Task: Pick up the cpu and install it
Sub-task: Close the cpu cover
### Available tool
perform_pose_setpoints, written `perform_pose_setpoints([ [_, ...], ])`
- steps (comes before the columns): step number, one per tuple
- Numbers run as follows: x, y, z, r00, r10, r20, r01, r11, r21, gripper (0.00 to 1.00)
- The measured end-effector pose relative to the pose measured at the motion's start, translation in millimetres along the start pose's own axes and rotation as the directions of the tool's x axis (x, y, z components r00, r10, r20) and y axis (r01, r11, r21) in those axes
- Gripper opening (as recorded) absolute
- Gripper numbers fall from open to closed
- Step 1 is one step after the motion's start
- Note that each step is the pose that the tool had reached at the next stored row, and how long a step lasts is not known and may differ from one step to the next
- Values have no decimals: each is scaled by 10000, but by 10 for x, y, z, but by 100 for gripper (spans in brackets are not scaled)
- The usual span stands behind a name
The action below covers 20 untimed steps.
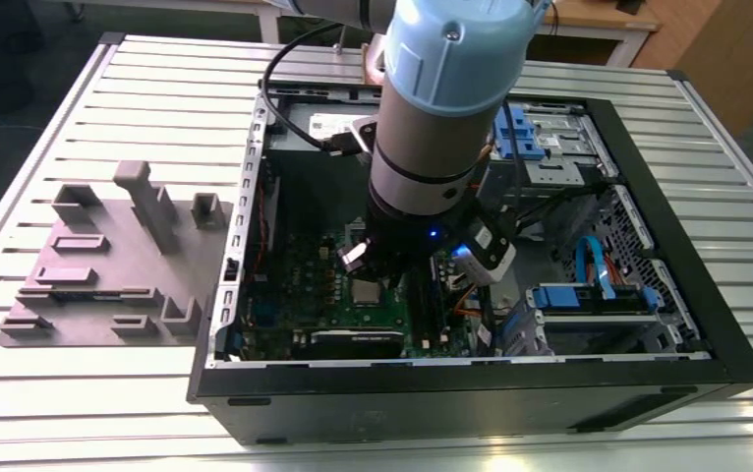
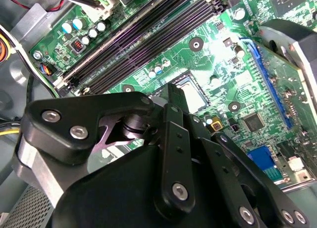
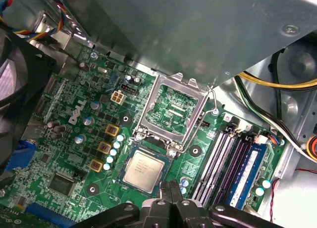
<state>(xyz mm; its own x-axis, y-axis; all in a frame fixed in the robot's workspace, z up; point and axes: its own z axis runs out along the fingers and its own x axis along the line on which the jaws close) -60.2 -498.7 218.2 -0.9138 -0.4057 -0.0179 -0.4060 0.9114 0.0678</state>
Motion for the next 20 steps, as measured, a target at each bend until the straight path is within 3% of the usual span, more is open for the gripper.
perform_pose_setpoints([
  [20,-33,-14,-9,10000,-7,-1,7,10000,1,10],
])
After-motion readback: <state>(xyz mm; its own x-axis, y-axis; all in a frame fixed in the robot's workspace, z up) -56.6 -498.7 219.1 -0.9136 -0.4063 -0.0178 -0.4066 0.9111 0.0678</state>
